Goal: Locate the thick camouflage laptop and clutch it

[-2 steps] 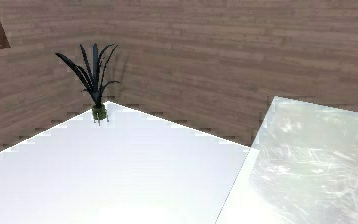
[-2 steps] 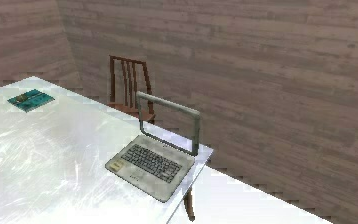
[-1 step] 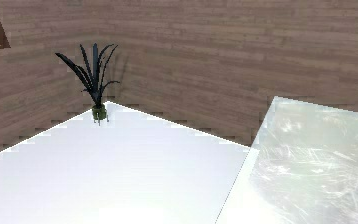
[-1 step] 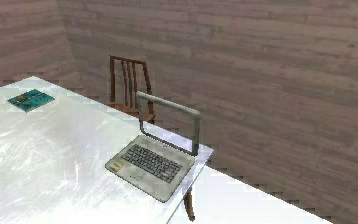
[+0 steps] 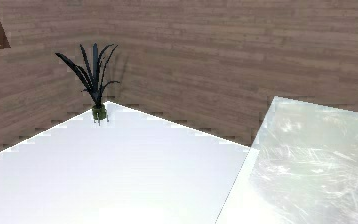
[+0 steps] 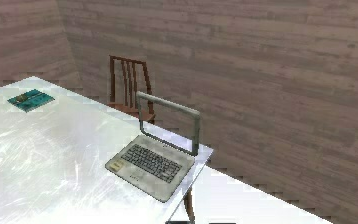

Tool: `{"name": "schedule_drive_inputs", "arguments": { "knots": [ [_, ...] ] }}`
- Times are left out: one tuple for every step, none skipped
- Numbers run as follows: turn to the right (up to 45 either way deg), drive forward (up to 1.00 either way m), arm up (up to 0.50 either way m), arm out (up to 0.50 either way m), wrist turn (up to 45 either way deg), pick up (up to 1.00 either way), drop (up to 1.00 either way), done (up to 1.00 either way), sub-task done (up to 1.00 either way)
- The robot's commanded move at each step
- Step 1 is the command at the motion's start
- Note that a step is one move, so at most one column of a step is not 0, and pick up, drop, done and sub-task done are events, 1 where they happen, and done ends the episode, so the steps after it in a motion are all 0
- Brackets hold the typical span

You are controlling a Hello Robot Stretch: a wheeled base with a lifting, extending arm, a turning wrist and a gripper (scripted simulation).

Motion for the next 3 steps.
{"name": "schedule_drive_inputs", "arguments": {
  "knots": [
    [0.0, 0.00, 0.00, 0.18, 0.0, 0.00, 0.00, 0.00, 0.00],
    [0.0, 0.00, 0.00, 0.00, 45.0, 0.00, 0.00, 0.00, 0.00],
    [0.0, 0.00, 0.00, 0.00, 45.0, 0.00, 0.00, 0.00, 0.00]
  ]
}}
